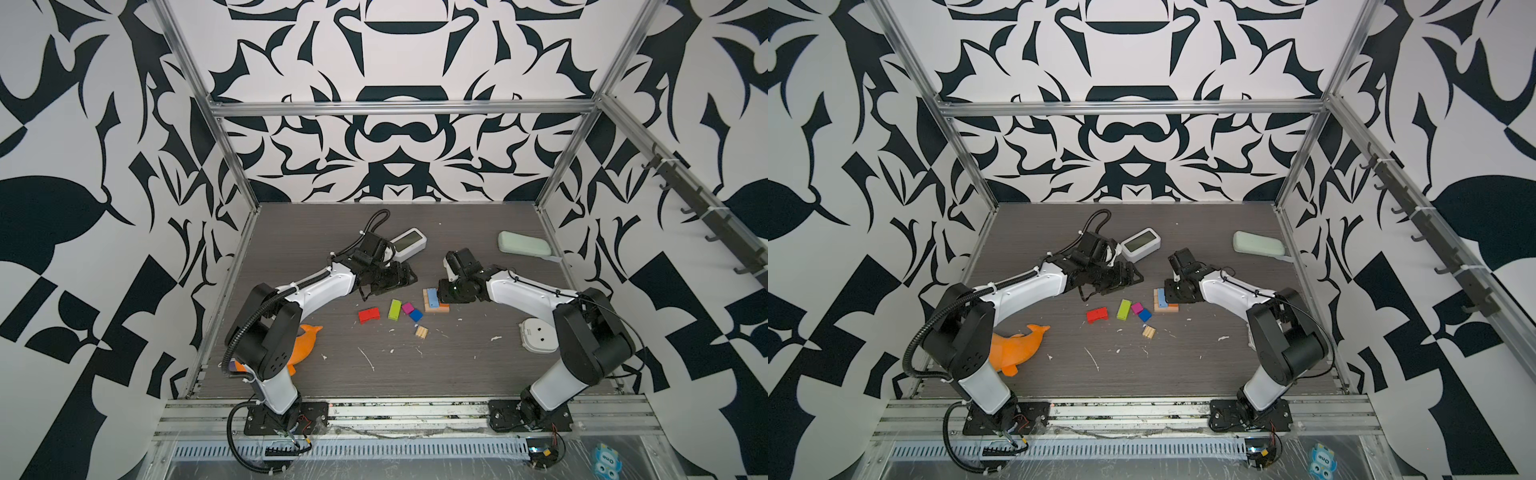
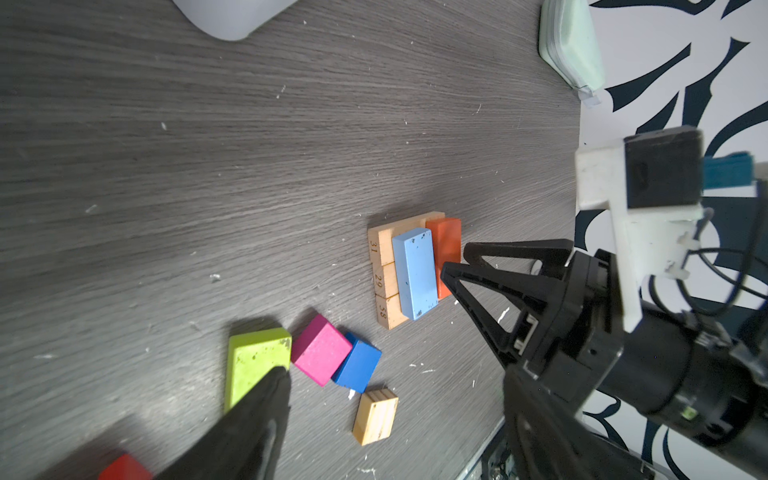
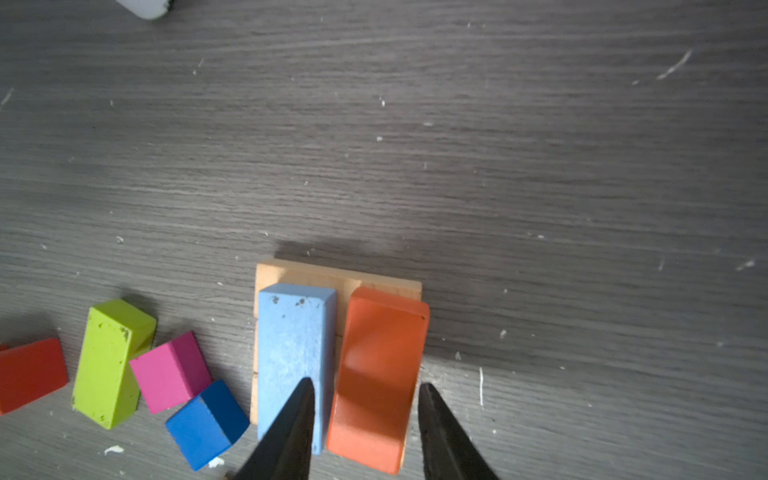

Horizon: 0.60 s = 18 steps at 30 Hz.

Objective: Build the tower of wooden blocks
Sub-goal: 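Lower the orange block beside the light blue block and open the right gripper, then raise the open right gripper away from the stacked blocks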

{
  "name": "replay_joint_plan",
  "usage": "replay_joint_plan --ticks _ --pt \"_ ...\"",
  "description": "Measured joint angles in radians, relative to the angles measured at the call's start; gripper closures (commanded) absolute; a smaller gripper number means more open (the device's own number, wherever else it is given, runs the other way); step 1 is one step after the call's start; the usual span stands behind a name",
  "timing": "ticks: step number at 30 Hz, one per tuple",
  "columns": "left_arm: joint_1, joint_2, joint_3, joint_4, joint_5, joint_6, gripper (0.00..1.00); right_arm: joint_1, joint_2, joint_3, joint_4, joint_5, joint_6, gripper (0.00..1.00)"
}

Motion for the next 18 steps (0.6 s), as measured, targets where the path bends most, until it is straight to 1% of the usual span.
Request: replay_joint_plan --ticks 5,12,18 --pt "0.000 0.000 0.002 -0.035 -0.020 0.024 0.17 0.000 -0.034 0.003 -0.019 0.020 -0.001 0.48" --pt "-0.001 0.023 0.039 -0.061 -0.037 0.045 0.16 -0.002 -0.103 0.003 -0.059 0.087 -0.011 0.34" --pt "-0.008 0.053 0.055 -0.072 -0.051 0.047 0.16 -0.023 -0.110 -0.001 -0.080 0.119 -0.010 0.23"
